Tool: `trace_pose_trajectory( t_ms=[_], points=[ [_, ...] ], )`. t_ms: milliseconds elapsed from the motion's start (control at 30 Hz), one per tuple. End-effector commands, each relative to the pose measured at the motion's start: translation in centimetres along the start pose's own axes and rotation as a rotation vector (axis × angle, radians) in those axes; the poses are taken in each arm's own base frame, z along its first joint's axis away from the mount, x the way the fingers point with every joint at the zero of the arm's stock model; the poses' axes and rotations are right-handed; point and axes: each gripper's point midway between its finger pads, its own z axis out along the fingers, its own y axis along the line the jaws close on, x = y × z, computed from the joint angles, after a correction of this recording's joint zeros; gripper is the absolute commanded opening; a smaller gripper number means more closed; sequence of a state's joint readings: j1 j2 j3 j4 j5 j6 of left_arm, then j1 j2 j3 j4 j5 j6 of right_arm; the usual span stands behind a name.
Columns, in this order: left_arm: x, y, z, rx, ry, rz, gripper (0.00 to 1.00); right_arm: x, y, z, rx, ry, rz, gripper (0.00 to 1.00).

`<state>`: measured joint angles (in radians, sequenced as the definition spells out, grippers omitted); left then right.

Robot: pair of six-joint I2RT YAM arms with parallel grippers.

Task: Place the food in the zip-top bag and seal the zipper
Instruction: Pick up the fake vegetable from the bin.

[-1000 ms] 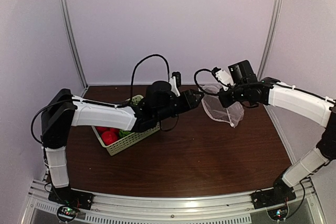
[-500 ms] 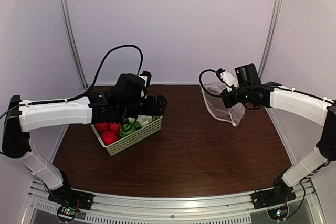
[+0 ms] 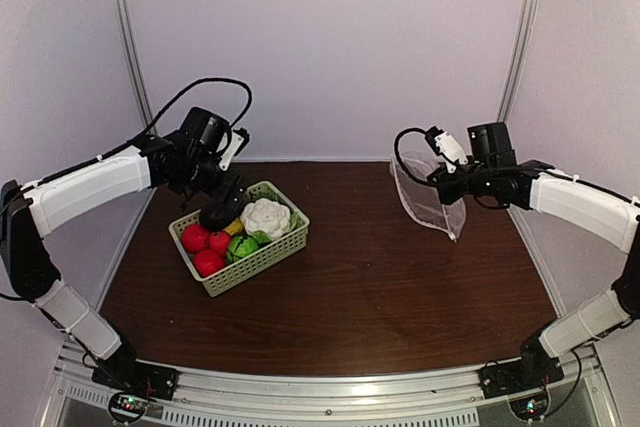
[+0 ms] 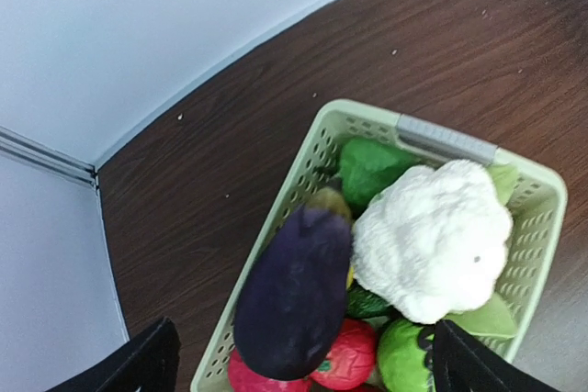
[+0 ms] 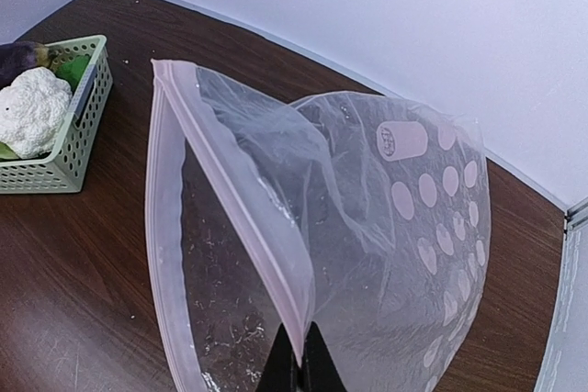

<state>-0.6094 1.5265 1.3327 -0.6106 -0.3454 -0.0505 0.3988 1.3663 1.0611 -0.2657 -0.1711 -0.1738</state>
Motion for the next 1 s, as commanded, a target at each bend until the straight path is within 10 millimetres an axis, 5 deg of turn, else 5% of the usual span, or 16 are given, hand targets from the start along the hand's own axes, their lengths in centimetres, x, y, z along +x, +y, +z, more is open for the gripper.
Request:
trace_pose_trajectory(
  t_ms=[0, 567, 967],
  points=[
    [3.6, 2.3, 2.9, 0.060, 0.101, 0.082, 0.98, 0.0, 0.6, -0.5, -0.049, -0.021, 0.008, 0.00],
    [8.2, 3.7, 9.6, 0.097, 0.276, 0.146, 0.96, 0.5, 0.7, -0.5, -0.081, -0.019, 0.027, 0.00],
    [7.9, 3.4, 9.2, 0.129, 0.297, 0.133, 0.75, 0.7, 0.5, -0.4, -0.079, -0.014, 0.031, 0.00]
  ],
)
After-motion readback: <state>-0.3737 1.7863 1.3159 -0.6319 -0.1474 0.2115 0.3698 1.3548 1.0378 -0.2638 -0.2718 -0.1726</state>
